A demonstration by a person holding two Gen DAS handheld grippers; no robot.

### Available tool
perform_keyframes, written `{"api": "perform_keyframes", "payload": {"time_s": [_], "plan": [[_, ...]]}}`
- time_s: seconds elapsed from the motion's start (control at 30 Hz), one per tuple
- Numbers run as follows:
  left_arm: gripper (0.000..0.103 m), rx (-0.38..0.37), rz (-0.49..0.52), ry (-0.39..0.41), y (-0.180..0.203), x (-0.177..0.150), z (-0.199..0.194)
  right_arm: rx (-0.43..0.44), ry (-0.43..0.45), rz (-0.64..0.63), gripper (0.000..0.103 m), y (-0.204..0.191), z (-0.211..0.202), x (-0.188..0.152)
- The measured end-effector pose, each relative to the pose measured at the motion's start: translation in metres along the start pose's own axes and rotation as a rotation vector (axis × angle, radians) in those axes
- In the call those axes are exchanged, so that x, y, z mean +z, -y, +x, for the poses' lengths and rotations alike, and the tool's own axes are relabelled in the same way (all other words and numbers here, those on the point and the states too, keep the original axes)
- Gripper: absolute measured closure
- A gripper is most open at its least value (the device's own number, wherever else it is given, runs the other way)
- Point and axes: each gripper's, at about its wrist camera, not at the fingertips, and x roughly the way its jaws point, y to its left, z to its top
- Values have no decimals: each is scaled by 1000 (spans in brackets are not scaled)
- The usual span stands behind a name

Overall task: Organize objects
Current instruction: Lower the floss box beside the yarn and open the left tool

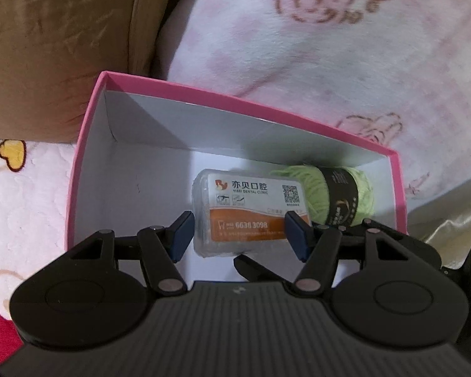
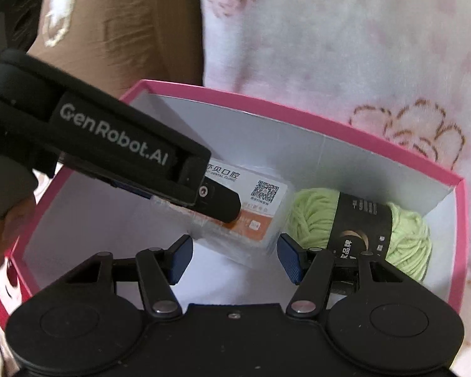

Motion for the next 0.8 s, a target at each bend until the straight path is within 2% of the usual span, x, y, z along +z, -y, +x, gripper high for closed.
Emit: {"api": "perform_keyframes", "payload": {"time_s": [0.23,0.6,0.67,0.8], "plan": [[42,26,-3,-21,1,2,18,29,-82,81,39,7,14,6],[44,52,-11,-14,2,-8,24,-28,-89,70,52,-6,14,5],[47,53,-19,-12,3,-11,25,-42,-93,75,54,-7,12,5],[56,60,-30,-28,3,-15,32,-26,-98,46,53,-11,-4,4]]}}
